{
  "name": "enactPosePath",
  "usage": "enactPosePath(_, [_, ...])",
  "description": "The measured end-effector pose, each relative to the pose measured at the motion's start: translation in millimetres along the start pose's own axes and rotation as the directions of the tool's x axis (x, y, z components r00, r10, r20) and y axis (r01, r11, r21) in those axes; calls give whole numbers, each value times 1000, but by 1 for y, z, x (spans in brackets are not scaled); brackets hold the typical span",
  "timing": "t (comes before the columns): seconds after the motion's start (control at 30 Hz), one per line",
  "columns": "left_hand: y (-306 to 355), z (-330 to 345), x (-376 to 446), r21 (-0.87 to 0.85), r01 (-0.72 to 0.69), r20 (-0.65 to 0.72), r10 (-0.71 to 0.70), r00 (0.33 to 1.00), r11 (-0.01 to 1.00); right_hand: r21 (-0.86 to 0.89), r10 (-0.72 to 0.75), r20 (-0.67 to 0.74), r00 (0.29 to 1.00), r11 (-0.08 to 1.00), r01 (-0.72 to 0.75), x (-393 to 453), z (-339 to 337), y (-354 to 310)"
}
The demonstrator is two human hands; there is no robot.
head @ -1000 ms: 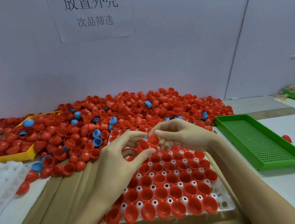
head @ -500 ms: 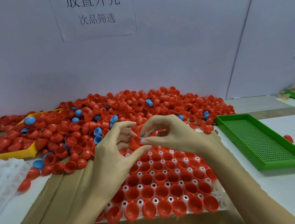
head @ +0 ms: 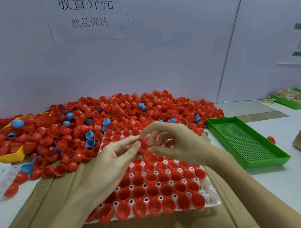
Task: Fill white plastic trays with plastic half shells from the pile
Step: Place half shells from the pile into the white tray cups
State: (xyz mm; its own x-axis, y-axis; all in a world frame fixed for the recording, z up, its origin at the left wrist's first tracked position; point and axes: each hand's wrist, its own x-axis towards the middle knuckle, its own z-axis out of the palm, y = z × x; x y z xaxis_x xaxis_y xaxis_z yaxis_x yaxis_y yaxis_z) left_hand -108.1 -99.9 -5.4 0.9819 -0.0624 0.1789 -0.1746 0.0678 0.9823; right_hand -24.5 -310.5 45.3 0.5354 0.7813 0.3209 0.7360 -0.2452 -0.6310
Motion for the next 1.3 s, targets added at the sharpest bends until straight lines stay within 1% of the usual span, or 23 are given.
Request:
enactPosePath(0.1, [1, 5, 2, -172, -8, -14, 6, 1000, 985, -75, -8, -120, 993, 997, -2, -12, 9, -11])
enactPosePath(0.17, [3, 4, 1, -199, -23, -27, 17, 999, 980, -96, -4, -193, 981, 995, -15, -23, 13, -22])
enactPosePath(0.23, [4, 2, 0, -157, -26, -26, 22, 999, 987, -136, -1, -207, 978, 990, -28, -31, 15, -32])
enactPosePath(0.37, [4, 4, -4, -56, -28, -33, 26, 999, 998, -180, 56, -169, 984, 980, -86, -38, 19, -42])
enactPosePath(0.47, [2, 10, -6, 31, -32, 4, 32, 999, 999, -258, 29, -192, 981, 963, -79, -41, 24, -40])
enactPosePath(0.53, [4, 9, -7, -5, -16, 20, 16, 1000, 1000, -265, 29, -228, 973, 960, -91, -45, 24, -34])
enactPosePath(0.57, [7, 7, -7, -23, -11, 10, 11, 1000, 1000, -267, 55, -241, 969, 956, -121, -48, 22, -30])
enactPosePath(0.6, [9, 5, -7, -3, -14, -35, 13, 999, 1000, -265, 94, -258, 961, 950, -164, -53, 16, -26])
enactPosePath(0.63, [11, 2, -6, 56, -14, -106, 20, 994, 998, -243, 137, -272, 953, 948, -206, -59, 7, -20])
enactPosePath(0.67, [11, -2, -5, 112, -3, -184, 24, 983, 994, -227, 179, -265, 947, 943, -242, -66, -3, -13])
enactPosePath(0.7, [12, -5, -3, 137, 14, -256, 22, 966, 990, -240, 216, -230, 949, 932, -271, -76, -15, -7])
enactPosePath(0.73, [12, -9, -2, 126, 33, -311, 7, 950, 992, -280, 252, -175, 952, 914, -294, -85, -26, -3])
enactPosePath(0.8, [14, -15, -1, 91, 57, -367, -19, 930, 994, -343, 343, -64, 937, 874, -344, -104, -40, 2])
enactPosePath(0.87, [15, -20, -1, 99, 62, -392, -18, 920, 993, -373, 410, 27, 912, 850, -372, -116, -43, 1])
enactPosePath(0.93, [15, -22, -1, 115, 59, -404, -7, 915, 992, -419, 440, 85, 894, 830, -369, -121, -38, 2])
enactPosePath(1.1, [13, -22, 0, 143, 69, -414, -4, 910, 987, -557, 506, 162, 847, 755, -345, -115, -21, 5])
enactPosePath(1.17, [14, -22, 0, 146, 73, -419, -5, 908, 987, -546, 523, 190, 831, 759, -353, -110, -24, 1])
enactPosePath(1.3, [15, -26, 0, 142, 64, -425, 2, 905, 988, -447, 528, 243, 814, 805, -389, -104, -47, -7])
